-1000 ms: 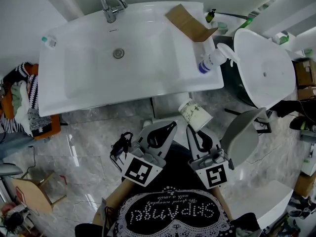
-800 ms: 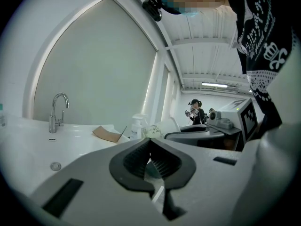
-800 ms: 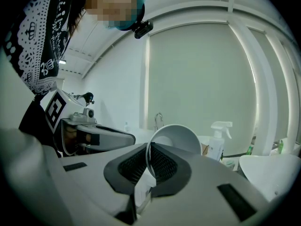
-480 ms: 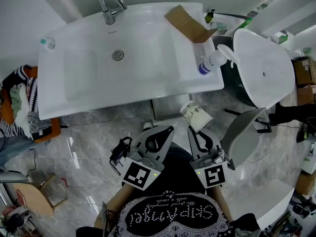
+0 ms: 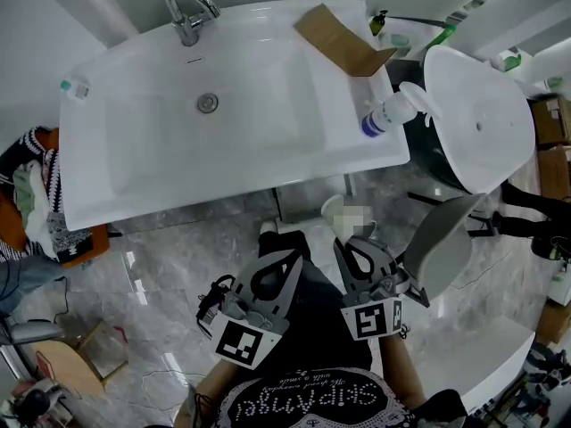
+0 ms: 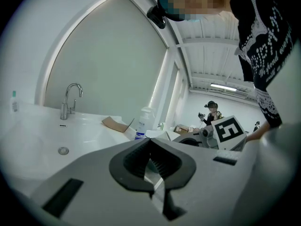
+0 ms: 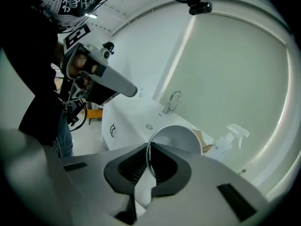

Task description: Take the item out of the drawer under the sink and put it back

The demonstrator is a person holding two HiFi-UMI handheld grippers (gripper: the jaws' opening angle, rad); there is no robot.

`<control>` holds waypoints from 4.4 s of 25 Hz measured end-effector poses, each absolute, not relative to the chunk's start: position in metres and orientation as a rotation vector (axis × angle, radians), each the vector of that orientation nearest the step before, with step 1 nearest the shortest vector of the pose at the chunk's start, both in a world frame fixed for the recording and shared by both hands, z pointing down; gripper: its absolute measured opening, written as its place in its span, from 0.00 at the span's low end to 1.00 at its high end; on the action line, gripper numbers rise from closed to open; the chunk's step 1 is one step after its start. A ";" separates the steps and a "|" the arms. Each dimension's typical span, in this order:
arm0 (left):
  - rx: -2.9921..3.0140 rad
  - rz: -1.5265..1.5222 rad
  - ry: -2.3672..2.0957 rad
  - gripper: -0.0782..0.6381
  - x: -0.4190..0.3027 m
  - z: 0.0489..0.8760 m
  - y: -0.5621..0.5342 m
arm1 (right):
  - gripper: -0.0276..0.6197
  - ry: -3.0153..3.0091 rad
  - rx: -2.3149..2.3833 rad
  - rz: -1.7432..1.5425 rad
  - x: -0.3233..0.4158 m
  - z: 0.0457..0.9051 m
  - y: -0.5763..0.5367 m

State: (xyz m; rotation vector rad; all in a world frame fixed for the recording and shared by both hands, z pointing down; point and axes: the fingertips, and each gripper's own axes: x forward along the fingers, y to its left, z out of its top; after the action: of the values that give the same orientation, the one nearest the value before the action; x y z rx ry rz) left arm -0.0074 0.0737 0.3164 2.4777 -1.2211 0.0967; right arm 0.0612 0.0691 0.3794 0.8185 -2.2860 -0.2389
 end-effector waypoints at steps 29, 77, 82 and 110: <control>2.280 0.203 -1.103 0.12 0.005 0.406 0.101 | 0.08 -2.111 0.617 -0.180 0.064 0.540 0.046; 2.154 0.173 -1.216 0.12 0.014 0.423 0.093 | 0.08 -1.925 0.228 -0.090 0.056 0.707 0.005; 2.151 0.170 -1.219 0.12 0.015 0.423 0.092 | 0.08 -1.908 0.207 -0.085 0.054 0.713 0.006; 2.143 0.184 -1.250 0.12 0.016 0.429 0.093 | 0.08 -1.780 0.074 -0.130 0.050 0.736 -0.005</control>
State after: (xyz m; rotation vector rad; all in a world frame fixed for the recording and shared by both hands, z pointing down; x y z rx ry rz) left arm 0.0156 0.0932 0.4286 2.1431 -1.2502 0.1845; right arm 0.0502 -0.0046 0.7363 0.0738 -1.7797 -0.1299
